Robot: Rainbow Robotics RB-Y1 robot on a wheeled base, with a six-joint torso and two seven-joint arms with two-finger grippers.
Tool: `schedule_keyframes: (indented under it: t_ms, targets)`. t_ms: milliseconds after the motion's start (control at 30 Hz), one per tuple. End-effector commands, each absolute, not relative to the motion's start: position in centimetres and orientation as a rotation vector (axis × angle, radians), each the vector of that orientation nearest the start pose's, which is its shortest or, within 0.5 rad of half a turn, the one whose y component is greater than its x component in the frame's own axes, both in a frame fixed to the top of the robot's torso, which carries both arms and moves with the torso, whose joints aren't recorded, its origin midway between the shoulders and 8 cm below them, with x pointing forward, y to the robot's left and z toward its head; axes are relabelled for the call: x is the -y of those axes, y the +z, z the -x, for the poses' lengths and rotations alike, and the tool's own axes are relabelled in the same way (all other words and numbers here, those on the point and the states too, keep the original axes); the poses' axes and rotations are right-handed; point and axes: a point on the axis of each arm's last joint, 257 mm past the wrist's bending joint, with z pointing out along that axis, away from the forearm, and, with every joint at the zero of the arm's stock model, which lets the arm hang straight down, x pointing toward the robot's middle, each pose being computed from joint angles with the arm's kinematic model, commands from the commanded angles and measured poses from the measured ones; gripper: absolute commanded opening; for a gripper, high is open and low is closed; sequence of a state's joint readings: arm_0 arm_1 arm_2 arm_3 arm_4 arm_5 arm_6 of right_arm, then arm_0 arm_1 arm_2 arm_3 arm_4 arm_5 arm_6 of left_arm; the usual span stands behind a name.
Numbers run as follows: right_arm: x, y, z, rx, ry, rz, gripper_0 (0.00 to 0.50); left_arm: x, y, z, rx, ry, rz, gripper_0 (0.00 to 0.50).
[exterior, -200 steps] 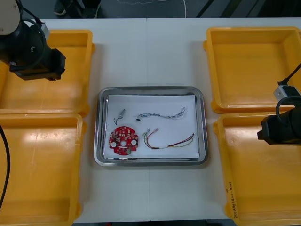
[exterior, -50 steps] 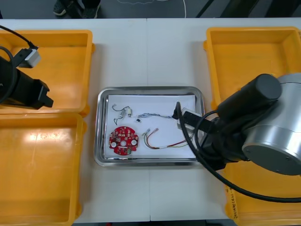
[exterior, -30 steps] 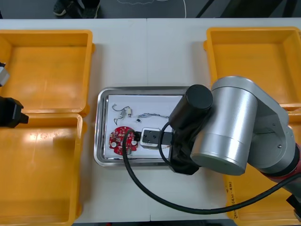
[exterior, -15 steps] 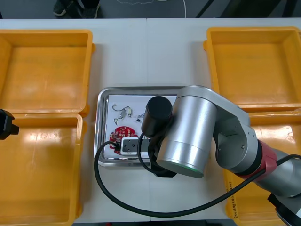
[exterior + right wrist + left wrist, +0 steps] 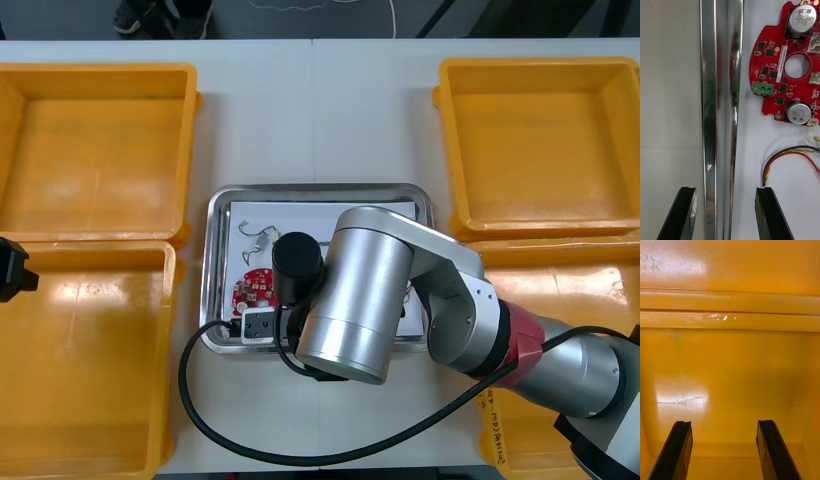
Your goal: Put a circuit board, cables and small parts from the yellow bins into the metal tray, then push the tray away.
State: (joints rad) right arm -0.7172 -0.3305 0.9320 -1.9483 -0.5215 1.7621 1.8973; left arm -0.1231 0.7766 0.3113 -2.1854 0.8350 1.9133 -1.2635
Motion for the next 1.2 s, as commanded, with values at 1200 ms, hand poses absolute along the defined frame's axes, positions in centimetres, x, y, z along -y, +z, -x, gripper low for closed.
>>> schedule_keyframes:
  t_ms: [1200]
  targets:
    - [-2.0,-30.4,-35.4,-1.802,-0.351,2.163,0.428,-39.5,-16.7,-35.7,-2.698,0.083,0.072,0.5]
